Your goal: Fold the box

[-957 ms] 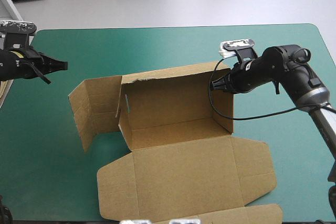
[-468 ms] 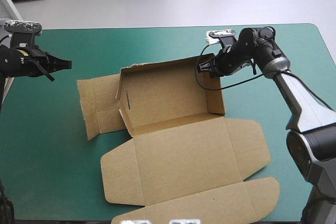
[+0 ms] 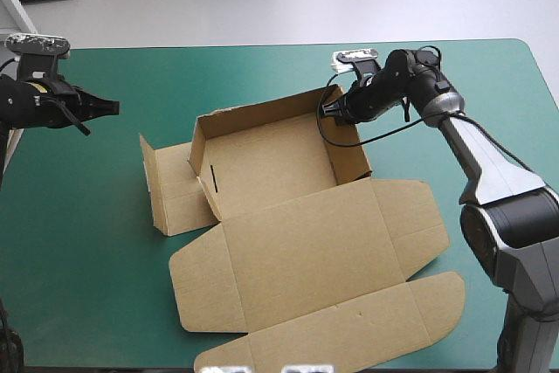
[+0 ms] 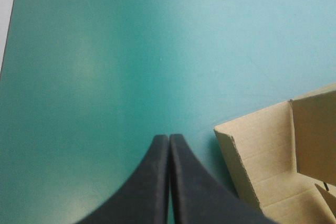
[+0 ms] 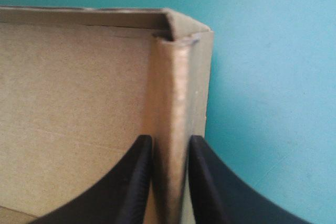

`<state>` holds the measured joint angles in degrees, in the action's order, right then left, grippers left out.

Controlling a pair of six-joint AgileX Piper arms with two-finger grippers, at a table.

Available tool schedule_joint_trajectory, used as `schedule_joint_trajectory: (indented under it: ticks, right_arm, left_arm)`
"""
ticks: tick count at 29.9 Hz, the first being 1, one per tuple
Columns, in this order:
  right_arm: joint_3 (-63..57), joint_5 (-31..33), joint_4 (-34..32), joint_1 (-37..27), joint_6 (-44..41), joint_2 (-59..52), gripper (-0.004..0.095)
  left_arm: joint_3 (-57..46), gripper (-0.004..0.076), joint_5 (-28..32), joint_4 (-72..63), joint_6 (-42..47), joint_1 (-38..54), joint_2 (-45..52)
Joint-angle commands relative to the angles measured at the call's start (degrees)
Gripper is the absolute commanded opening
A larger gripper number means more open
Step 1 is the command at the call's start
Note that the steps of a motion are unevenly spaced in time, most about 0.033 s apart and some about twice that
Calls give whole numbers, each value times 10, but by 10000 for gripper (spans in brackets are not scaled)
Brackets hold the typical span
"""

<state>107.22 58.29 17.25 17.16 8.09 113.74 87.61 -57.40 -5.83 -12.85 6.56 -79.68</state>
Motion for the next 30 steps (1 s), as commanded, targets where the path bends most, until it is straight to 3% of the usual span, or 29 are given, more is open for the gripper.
schedule_joint_trajectory:
  ticks: [1,4,10,17,22,30]
  right_arm:
    - [39,-6,10,-3,7,-52,449]
    - [61,13,10,-3,7,-68,565]
    - [131,132,-10,-3,2,-84,549]
    - [132,132,-24,-1,-14,-86,548]
    - [105,132,-94,21,-35,-84,547]
    - [31,132,-142,58,-55,-83,543]
  left_arm:
    - [18,-7,24,-9,0,0,16]
    - [18,-7,24,-9,0,0,16]
    - [18,-7,21,-9,0,0,16]
    - [18,-7,16,-9,-1,0,16]
    - [18,-7,16,-9,-1,0,16]
    - [18,-7,16,-12,-1,0,16]
